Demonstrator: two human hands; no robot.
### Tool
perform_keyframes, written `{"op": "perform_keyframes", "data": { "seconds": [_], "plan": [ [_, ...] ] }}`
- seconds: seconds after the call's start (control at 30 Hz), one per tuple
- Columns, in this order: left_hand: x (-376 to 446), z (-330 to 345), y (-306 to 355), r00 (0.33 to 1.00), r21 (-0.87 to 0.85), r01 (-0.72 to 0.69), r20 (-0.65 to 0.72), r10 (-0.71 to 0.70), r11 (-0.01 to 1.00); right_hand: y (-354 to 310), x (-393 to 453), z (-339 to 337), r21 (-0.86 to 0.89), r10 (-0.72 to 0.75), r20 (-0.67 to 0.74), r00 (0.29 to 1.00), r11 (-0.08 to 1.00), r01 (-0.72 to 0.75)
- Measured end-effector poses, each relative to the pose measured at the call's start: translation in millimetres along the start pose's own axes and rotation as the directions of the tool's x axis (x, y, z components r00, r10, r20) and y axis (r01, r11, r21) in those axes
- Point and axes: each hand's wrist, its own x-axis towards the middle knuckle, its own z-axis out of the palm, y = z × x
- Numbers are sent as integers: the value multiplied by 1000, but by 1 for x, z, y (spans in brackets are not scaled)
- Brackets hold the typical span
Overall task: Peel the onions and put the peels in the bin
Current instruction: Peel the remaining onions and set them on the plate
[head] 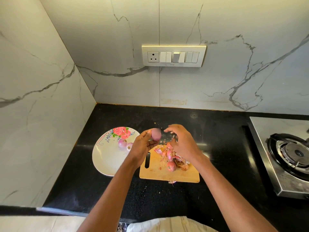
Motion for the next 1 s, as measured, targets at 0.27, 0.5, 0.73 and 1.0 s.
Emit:
{"op": "perform_keyframes", "data": {
  "seconds": [0.27,0.5,0.73,1.0],
  "plan": [
    [-6,6,-6,999,63,-27,27,25,998,-12,-4,15,124,-2,65,998,992,-6],
    [-12,3,-4,999,-9,8,31,-8,1000,-14,-5,15,138,-2,-34,999,990,6],
    [-16,-8,3,996,-6,-70,56,70,998,-19,-3,19,163,-34,-87,996,985,48],
    [-15,-4,9,993,-22,-90,80,91,996,-20,-2,6,263,-81,-51,995,960,92]
  ]
}}
